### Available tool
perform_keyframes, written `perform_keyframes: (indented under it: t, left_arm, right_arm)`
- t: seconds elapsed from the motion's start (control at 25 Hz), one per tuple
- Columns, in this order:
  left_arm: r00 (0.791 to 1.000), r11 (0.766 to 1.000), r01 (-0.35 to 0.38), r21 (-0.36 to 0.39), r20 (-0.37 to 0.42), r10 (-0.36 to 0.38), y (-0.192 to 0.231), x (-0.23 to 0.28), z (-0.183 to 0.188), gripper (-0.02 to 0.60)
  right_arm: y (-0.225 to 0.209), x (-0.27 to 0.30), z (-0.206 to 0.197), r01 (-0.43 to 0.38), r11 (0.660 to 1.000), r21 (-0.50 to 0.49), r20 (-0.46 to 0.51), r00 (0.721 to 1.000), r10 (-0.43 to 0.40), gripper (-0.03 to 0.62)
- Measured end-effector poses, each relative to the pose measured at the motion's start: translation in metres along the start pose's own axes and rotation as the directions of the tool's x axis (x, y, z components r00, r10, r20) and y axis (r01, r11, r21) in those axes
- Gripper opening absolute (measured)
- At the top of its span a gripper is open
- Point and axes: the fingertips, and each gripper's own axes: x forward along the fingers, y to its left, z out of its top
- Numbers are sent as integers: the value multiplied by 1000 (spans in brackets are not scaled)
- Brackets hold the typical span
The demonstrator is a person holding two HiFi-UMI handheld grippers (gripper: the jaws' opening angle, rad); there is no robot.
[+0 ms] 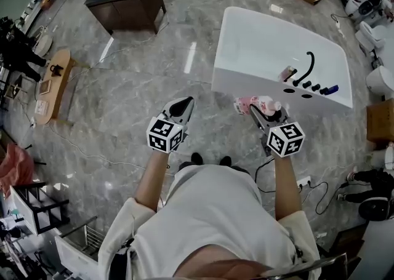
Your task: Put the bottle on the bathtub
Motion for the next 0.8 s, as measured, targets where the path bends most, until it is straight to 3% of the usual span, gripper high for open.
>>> perform_keyframes:
  t: [0.8]
  left_arm:
    - [999, 999, 30, 31, -33, -29, 56, -24, -16, 8]
  right_arm:
    - [38, 41, -2, 62, 998, 9, 0, 998, -62, 232]
